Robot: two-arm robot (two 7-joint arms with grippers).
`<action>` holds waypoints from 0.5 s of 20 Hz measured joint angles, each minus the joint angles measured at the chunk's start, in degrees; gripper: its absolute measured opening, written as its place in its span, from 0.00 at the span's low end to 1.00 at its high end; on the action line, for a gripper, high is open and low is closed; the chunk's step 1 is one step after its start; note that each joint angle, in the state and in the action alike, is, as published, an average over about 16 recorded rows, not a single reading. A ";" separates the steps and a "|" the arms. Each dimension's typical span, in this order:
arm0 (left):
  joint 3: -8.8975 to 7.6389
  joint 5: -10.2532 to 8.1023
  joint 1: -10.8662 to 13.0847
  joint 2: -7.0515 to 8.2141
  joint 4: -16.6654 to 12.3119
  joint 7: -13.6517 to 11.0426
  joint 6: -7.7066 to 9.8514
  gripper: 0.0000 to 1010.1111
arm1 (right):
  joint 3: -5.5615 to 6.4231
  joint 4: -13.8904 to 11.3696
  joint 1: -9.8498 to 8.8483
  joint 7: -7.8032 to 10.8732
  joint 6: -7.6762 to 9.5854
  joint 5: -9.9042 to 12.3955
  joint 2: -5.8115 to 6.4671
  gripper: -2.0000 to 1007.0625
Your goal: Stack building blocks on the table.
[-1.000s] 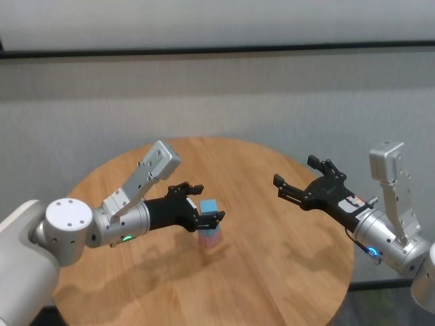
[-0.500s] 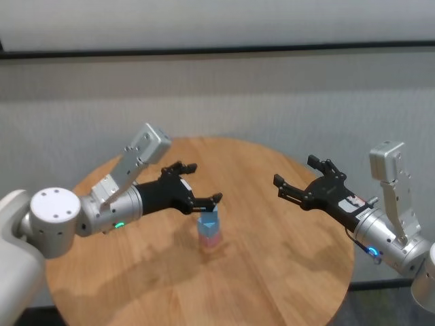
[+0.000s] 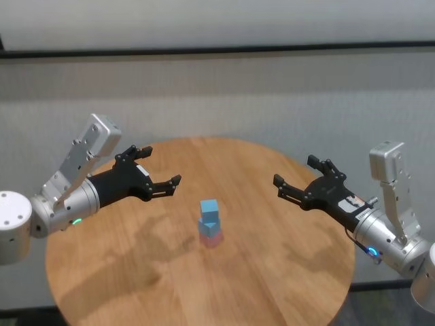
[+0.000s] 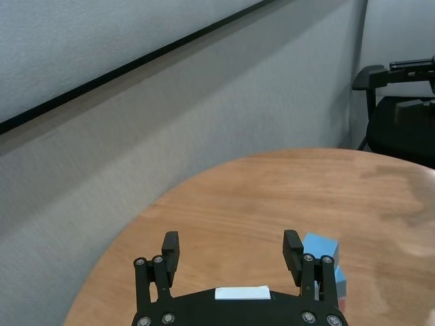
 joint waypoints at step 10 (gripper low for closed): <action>-0.87 -0.20 1.06 1.14 -1.40 0.62 -0.11 0.99 | 0.00 0.00 0.00 0.00 0.00 0.00 0.00 1.00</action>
